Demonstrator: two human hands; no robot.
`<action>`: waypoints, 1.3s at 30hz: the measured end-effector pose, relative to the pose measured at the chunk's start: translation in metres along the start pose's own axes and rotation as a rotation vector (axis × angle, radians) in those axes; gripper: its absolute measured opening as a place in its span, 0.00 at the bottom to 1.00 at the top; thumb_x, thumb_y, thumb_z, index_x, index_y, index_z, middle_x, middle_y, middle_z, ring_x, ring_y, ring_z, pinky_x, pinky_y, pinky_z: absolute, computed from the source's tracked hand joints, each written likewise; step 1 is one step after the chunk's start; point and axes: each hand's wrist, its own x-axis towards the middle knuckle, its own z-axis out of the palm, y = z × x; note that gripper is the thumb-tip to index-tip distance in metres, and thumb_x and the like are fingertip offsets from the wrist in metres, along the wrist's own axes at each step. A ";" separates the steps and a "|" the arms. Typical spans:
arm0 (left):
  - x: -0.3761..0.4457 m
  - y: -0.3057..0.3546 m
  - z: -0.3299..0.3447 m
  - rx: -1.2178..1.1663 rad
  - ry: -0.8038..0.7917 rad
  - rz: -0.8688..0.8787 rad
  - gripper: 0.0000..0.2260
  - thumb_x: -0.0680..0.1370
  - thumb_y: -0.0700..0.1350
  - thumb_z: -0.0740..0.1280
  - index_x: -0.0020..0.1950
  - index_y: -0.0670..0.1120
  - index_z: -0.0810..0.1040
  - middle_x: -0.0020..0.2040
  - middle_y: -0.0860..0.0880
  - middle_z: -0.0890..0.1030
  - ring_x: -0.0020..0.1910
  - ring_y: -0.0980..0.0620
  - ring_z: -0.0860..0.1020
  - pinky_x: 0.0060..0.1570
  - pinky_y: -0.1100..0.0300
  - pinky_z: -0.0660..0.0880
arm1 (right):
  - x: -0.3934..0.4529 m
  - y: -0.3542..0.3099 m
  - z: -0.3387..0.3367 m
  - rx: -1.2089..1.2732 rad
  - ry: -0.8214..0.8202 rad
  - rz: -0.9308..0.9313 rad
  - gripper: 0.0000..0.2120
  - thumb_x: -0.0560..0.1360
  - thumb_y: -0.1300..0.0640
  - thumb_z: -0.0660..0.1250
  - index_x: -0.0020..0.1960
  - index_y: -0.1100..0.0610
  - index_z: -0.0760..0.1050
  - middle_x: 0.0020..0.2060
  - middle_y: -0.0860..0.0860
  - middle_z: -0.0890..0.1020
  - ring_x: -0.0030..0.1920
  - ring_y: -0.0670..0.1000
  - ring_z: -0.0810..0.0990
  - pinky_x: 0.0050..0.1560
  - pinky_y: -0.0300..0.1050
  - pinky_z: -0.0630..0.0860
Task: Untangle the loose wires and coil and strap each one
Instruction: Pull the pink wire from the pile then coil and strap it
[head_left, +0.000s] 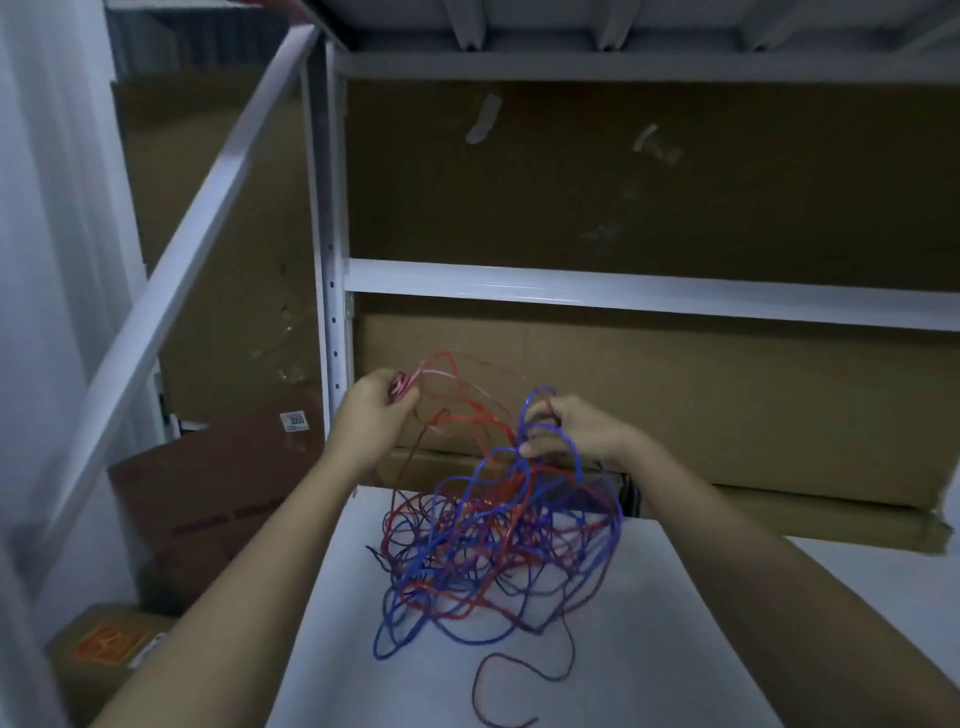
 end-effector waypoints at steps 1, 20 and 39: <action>-0.002 0.000 0.001 0.028 -0.034 -0.006 0.12 0.79 0.44 0.64 0.36 0.44 0.72 0.29 0.49 0.71 0.29 0.51 0.68 0.30 0.56 0.61 | -0.001 0.005 0.001 0.002 -0.017 0.069 0.07 0.71 0.72 0.70 0.44 0.65 0.75 0.28 0.47 0.74 0.27 0.39 0.71 0.32 0.30 0.67; -0.006 0.034 0.004 -0.161 -0.253 0.000 0.17 0.76 0.57 0.67 0.35 0.46 0.72 0.29 0.52 0.69 0.28 0.55 0.67 0.33 0.59 0.64 | -0.011 -0.045 -0.044 -0.176 0.912 -0.250 0.09 0.80 0.55 0.63 0.49 0.53 0.82 0.42 0.43 0.81 0.45 0.49 0.74 0.52 0.42 0.65; -0.078 0.077 0.005 -1.244 -0.089 -0.155 0.14 0.84 0.41 0.48 0.50 0.41 0.72 0.35 0.48 0.72 0.34 0.54 0.71 0.38 0.66 0.69 | -0.088 0.007 0.093 -1.075 0.626 -0.341 0.09 0.74 0.51 0.69 0.37 0.53 0.79 0.29 0.50 0.78 0.35 0.55 0.75 0.39 0.48 0.63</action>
